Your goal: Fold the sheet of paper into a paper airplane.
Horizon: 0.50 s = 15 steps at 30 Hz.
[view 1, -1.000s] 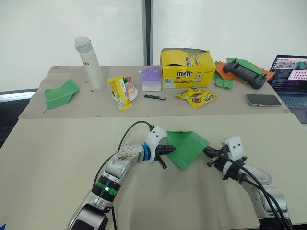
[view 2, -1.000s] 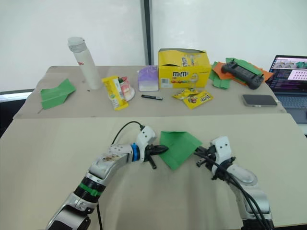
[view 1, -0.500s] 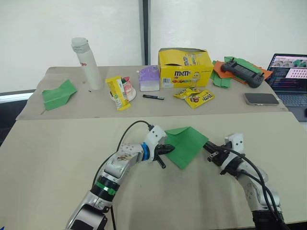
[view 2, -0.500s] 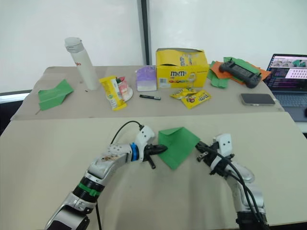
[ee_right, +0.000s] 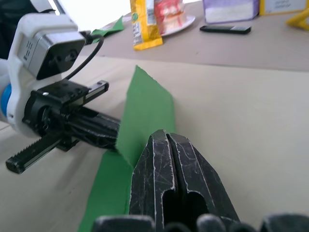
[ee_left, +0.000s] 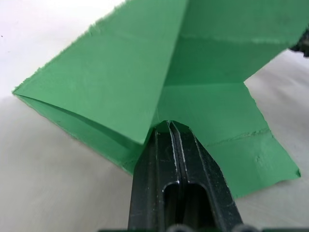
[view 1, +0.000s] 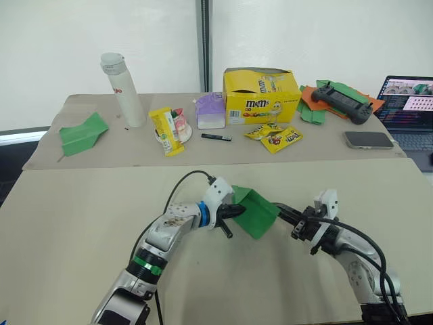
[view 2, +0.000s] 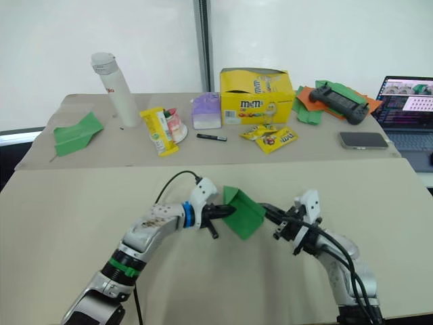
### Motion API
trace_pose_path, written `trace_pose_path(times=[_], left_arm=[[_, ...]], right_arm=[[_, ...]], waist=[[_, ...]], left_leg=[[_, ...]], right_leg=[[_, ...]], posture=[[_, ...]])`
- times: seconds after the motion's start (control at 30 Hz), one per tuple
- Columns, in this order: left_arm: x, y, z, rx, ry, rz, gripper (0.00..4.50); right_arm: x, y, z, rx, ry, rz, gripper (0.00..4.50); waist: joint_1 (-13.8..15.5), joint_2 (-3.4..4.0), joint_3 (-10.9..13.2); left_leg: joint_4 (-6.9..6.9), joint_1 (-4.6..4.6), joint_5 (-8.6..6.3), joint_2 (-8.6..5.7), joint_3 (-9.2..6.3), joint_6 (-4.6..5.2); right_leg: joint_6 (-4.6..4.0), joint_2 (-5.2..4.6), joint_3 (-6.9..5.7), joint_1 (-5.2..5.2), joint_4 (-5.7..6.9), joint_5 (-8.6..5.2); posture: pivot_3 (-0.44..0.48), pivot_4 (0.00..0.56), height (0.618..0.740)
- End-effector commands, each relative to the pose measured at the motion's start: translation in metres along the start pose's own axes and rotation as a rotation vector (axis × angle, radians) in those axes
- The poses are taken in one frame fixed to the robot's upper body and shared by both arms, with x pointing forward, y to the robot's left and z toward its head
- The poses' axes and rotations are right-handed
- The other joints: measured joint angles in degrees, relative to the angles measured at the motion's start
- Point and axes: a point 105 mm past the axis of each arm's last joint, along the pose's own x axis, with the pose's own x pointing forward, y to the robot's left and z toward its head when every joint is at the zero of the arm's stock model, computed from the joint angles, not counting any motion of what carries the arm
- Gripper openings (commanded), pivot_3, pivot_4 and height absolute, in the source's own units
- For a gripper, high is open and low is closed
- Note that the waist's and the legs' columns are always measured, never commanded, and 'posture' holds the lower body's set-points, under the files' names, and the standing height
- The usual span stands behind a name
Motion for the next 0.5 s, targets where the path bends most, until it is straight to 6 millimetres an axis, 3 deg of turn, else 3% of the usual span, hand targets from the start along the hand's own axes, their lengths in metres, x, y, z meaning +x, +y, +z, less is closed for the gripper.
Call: trace_pose_path(times=[0.03,0.17,0.5], left_arm=[[-0.01,0.012,0.009,0.03,-0.01,0.015,0.0],[-0.02,0.025,0.013,0.058,0.004,0.017,0.0],[-0.024,0.024,0.017,0.126,0.03,-0.082,0.0]], right_arm=[[0.002,0.01,-0.004,-0.019,0.039,0.046,0.02],[0.006,0.016,-0.008,-0.012,0.053,0.055,0.02],[0.014,0.028,0.001,-0.015,0.033,0.076,0.02]], waist=[[0.0,0.0,0.0],[-0.1,0.02,0.0],[0.0,0.02,0.0]], left_leg=[[0.0,0.0,0.0,0.0,0.01,0.0],[0.0,-0.01,0.0,0.0,0.0,0.0],[0.0,-0.17,0.0,-0.03,-0.06,0.0]], right_leg=[[0.0,0.0,0.0,0.0,0.0,0.0],[0.0,0.01,0.0,-0.03,0.01,0.0],[0.0,-0.02,0.0,-0.19,0.01,0.0]], posture=[[0.0,0.15,0.74],[0.0,0.15,0.74],[0.0,0.15,0.74]])
